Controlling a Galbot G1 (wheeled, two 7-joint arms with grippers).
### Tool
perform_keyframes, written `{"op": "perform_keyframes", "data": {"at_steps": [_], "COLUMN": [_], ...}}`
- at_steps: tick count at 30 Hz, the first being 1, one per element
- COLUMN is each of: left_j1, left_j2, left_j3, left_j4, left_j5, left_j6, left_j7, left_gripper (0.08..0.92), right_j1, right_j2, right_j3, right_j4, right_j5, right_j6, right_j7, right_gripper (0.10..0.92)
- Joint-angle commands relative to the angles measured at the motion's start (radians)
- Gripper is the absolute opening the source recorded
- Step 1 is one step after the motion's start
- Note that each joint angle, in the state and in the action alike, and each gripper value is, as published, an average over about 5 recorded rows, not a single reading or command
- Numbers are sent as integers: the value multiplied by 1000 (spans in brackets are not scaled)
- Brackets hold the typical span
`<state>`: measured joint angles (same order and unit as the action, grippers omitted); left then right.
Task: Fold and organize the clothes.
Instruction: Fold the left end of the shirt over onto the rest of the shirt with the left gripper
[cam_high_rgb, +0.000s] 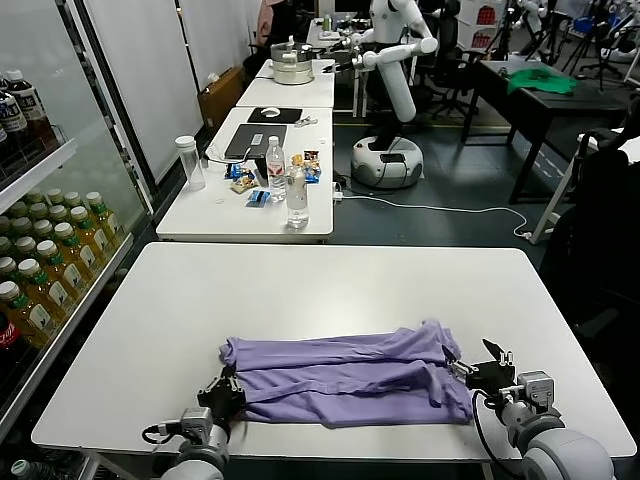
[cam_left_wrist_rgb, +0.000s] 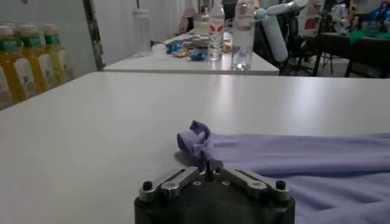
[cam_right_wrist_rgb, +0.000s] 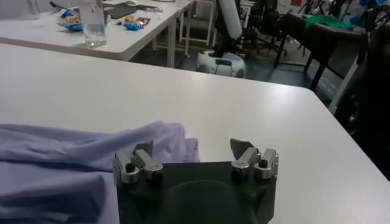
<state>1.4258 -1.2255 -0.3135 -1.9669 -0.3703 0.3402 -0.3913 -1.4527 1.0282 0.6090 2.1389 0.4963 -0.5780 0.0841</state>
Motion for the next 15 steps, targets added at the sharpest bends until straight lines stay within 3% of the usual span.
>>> {"op": "perform_keyframes", "data": {"at_steps": [1,8,15], "left_j1": [16,42,22], "left_j2": [149,272,247], "left_j3": [-226,-482,-557], "left_j4": [-73,-98,-244], "left_j5": [-144,-344,-729], "left_j6": [-3,19,62], "left_j7": [25,50,48], "left_gripper": [99,99,99], "right_j1": [1,25,27], "right_j2": [0,2,10], "right_j3": [5,-6,-12], "right_j4": [0,-9,-14], "right_j5": [5,8,5], "right_j6": [0,0,0], "right_j7": [1,2,3], "right_gripper": [823,823,823]}}
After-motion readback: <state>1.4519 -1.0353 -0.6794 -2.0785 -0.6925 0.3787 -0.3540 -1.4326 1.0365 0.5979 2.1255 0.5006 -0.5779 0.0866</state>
